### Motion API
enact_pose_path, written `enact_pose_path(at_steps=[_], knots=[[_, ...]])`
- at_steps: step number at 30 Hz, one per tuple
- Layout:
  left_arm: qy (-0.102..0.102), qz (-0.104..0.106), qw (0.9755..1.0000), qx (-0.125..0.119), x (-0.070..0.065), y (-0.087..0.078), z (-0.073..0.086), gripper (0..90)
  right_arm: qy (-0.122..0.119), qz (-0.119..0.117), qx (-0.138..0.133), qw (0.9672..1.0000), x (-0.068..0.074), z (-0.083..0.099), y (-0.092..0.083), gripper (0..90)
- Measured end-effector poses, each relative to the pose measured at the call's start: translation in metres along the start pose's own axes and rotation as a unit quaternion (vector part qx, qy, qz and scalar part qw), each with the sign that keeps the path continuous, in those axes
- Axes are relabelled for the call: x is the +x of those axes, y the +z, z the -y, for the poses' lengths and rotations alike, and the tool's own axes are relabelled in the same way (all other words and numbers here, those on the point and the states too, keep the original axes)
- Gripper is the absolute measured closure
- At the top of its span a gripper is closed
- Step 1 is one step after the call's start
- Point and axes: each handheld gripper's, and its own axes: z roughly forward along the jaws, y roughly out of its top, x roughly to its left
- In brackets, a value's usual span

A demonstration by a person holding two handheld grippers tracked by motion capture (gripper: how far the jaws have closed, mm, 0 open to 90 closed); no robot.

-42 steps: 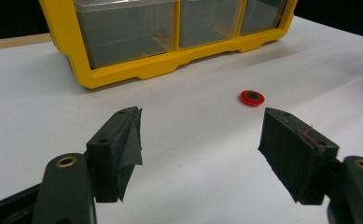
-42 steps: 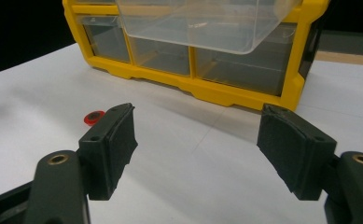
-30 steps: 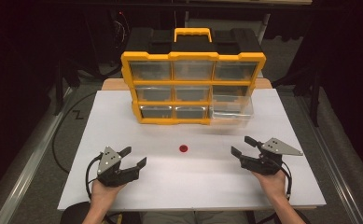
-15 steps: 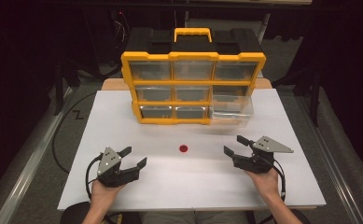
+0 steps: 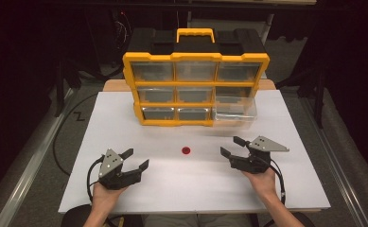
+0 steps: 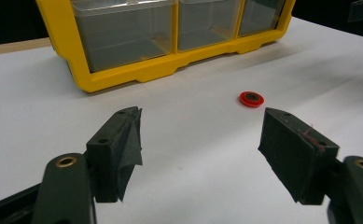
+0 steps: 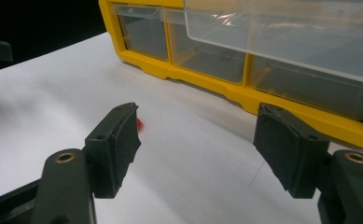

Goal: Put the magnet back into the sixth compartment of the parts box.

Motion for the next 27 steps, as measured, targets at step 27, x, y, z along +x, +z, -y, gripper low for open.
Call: enact_pose_path(at_steps=[27], knots=[[0.001, 0.002, 1.0, 0.0, 0.0, -0.001, 0.0, 29.1, -0.015, -0.024, 0.005, 0.9996, 0.016, -0.005, 0.021, 32.8]])
